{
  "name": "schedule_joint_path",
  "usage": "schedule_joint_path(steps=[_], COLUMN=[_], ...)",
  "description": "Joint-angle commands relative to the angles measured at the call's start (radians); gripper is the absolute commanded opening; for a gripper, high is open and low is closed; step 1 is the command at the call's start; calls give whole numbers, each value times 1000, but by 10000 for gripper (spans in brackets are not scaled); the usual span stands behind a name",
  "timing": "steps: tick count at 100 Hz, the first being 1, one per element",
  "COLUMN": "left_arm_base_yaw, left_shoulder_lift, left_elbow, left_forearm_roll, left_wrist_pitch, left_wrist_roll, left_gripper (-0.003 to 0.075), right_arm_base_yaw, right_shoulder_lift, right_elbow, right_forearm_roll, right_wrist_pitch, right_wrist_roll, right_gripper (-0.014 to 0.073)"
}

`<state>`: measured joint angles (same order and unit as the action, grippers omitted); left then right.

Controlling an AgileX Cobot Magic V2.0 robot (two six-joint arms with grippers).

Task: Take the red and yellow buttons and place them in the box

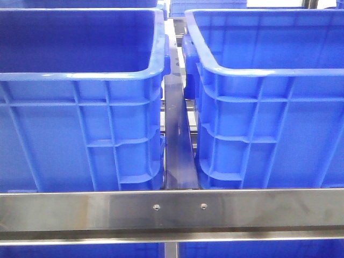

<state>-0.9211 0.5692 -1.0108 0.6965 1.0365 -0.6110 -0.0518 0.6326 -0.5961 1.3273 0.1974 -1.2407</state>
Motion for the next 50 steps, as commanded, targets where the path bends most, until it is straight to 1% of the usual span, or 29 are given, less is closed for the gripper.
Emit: schedule_joint_path(steps=[1,18,25,30,37,42,44,45,50], left_arm_base_yaw=[-4,-4,-4,-4,-4,-4,-4,-4,-4], left_shoulder_lift=[6,6,6,6,6,6,6,6,6], left_elbow=[-20,-20,-20,-20,-20,-20,-20,-20,-20], left_forearm_roll=[40,40,40,40,40,40,40,40,40], left_wrist_pitch=[-60,-60,-60,-60,-60,-60,-60,-60,-60], left_wrist_roll=[-8,-8,-8,-8,-8,-8,-8,-8,-8], left_gripper=[-19,-19,-19,-19,-19,-19,-19,-19,-19], right_arm_base_yaw=[12,12,12,12,12,12,12,12,12], right_shoulder_lift=[-49,-153,-187,-207,-222,-223,-223,-223,-223], right_elbow=[-5,57,80,97,108,108,108,108,108], right_forearm_roll=[-13,-15,-15,-15,-15,-15,-15,-15,-15], right_wrist_pitch=[-32,3,0,-7,-13,-11,-9,-9,-5], right_wrist_roll=[-11,-11,-11,-11,-11,-11,-11,-11,-11], right_gripper=[654,650,617,570,457,334,301,267,149])
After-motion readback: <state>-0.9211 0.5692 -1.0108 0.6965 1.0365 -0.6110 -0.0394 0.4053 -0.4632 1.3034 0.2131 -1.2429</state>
